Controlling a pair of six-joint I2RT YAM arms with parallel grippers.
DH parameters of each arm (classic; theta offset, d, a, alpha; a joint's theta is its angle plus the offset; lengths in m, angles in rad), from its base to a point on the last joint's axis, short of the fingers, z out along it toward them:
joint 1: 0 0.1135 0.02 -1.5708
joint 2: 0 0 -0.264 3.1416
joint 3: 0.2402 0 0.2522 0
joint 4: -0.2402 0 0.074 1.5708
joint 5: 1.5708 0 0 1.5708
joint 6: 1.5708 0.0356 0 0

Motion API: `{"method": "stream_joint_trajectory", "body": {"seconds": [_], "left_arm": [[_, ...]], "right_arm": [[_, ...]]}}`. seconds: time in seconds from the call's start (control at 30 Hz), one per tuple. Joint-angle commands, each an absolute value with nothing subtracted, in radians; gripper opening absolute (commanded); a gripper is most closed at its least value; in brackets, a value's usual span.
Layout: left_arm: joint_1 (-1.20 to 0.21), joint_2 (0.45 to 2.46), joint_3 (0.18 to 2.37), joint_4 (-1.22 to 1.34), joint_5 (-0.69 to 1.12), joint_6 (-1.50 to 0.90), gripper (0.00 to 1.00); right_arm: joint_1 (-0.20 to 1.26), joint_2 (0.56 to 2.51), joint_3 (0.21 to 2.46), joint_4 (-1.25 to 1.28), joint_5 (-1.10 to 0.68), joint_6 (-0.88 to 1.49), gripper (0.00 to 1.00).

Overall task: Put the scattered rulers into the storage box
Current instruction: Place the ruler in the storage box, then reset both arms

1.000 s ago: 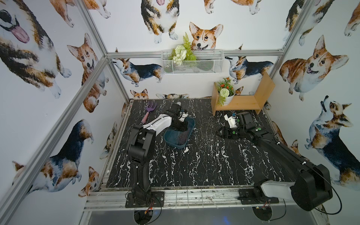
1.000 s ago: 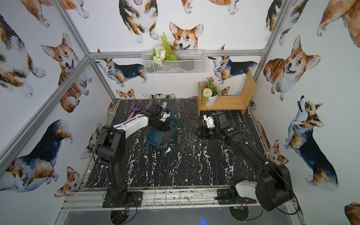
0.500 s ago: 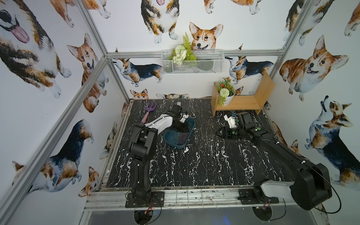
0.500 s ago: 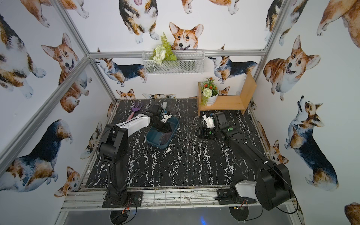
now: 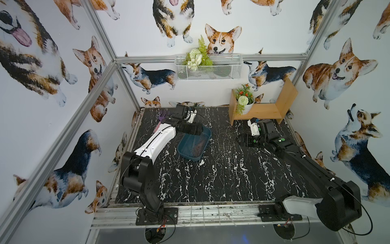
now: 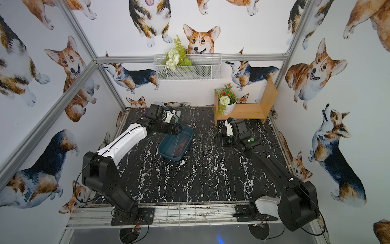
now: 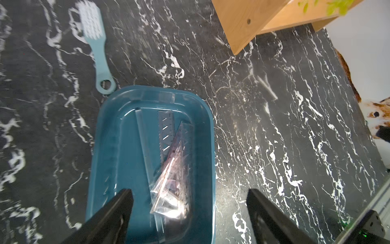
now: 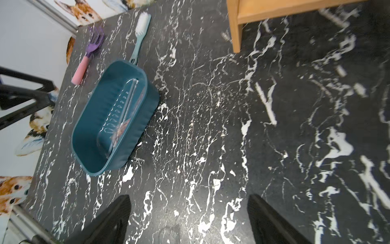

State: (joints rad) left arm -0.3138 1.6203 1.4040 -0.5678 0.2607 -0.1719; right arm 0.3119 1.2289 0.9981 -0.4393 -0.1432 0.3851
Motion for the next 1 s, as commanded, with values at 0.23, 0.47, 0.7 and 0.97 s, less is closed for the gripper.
{"method": "stream_joint_trajectory", "body": {"seconds": [0.23,0.47,0.7,0.97], "left_arm": [[-0.314,1.17,1.107,-0.23,-0.11,-0.128,0.99],[-0.314,0.921,0.79,0.077,-0.256,-0.041,0.99],[-0.291,0.919,0.569,0.292,-0.421,0.009,1.0],[-0.182,1.08,0.352,0.576,-0.478,-0.044,0.99]], "right_arm": [[0.309,1.063,0.89,-0.092,0.259,0.258,1.0],[0.307,0.924,0.645,0.238,0.263,0.165,1.0],[0.284,0.896,0.383,0.586,0.339,0.048,1.0],[0.23,1.02,0.205,0.828,0.392,-0.02,1.0]]}}
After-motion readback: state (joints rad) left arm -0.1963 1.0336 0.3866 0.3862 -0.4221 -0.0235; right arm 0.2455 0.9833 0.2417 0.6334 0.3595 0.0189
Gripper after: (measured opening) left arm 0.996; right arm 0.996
